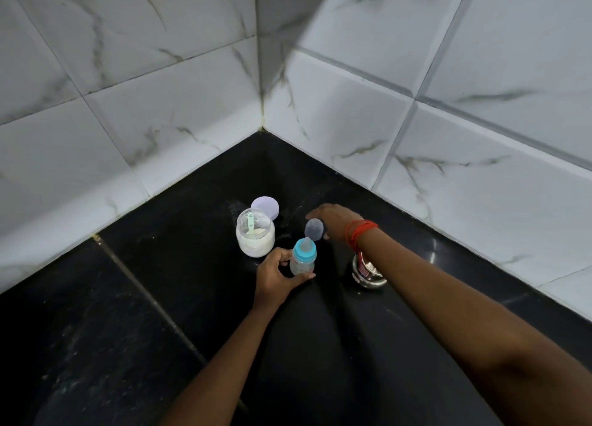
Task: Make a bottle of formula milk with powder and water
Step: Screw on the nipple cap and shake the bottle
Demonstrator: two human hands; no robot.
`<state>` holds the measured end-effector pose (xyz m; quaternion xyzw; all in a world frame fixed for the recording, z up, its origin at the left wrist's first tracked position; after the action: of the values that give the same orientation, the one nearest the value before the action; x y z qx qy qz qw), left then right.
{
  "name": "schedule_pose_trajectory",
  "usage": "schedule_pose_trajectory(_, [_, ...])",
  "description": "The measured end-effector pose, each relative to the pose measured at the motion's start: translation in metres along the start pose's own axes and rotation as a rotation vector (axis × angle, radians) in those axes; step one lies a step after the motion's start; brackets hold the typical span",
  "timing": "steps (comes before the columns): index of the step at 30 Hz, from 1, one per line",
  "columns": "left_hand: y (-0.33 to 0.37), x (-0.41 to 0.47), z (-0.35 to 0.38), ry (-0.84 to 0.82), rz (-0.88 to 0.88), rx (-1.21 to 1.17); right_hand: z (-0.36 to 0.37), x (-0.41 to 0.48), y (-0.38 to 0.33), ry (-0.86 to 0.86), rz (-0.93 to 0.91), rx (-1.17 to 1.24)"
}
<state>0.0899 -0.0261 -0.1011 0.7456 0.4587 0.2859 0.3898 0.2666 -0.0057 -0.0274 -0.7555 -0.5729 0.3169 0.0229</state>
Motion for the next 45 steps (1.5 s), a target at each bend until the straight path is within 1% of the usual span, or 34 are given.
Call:
schedule_pose_trajectory(2, [0.0,0.001,0.0,-0.005,-0.002,-0.003,0.016,0.011,-0.003,-0.077,0.031,0.006])
schedule_pose_trajectory(4, [0.0,0.001,0.0,-0.006,-0.004,-0.001,0.018,0.016,-0.003,-0.053,0.051,0.036])
schedule_pose_trajectory(6, [0.0,0.001,0.0,-0.007,-0.011,0.003,0.013,0.015,-0.001,-0.019,0.034,0.028])
schedule_pose_trajectory(7, [0.0,0.001,0.0,-0.006,-0.011,0.003,0.006,0.012,-0.002,0.017,0.0,0.036])
schedule_pose_trajectory(10, [0.001,0.001,0.0,-0.001,-0.004,0.008,-0.035,-0.016,-0.015,0.243,-0.171,0.15])
schedule_pose_trajectory(12, [0.003,0.0,-0.001,0.002,-0.004,0.011,-0.059,-0.041,-0.029,0.331,-0.287,0.202])
schedule_pose_trajectory(14, [0.005,0.0,-0.001,0.0,-0.002,0.017,-0.069,-0.065,-0.046,0.319,-0.374,0.19])
schedule_pose_trajectory(17, [0.007,-0.002,-0.002,0.015,-0.004,0.027,-0.051,-0.083,-0.067,0.198,-0.442,0.074])
schedule_pose_trajectory(20, [0.005,-0.002,-0.002,0.016,-0.011,0.029,-0.019,-0.081,-0.073,0.107,-0.442,-0.024])
schedule_pose_trajectory(28, [0.002,0.001,-0.001,0.011,-0.025,0.03,0.008,-0.072,-0.067,0.064,-0.356,-0.047])
schedule_pose_trajectory(34, [-0.004,0.003,0.003,0.015,-0.028,0.014,0.011,-0.067,-0.06,0.113,-0.338,-0.01])
schedule_pose_trajectory(37, [-0.007,0.004,0.005,0.008,-0.031,0.015,0.015,-0.068,-0.053,0.178,-0.329,0.096])
schedule_pose_trajectory(42, [-0.007,0.003,0.006,0.0,-0.042,0.032,0.026,-0.065,-0.042,0.253,-0.317,0.193])
schedule_pose_trajectory(45, [-0.004,0.002,0.003,-0.003,-0.043,0.035,0.037,-0.061,-0.042,0.227,-0.269,0.23])
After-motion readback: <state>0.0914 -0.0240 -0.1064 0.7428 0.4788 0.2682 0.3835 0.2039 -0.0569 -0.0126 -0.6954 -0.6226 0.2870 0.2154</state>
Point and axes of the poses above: each hand's wrist, its own x-axis towards the middle knuckle, its own z-axis out of the palm, y = z × x, the point moved 10 cm from there along x, towards the middle knuckle, and after that the axes turned 14 degrees about x, right-handed, at the moved point
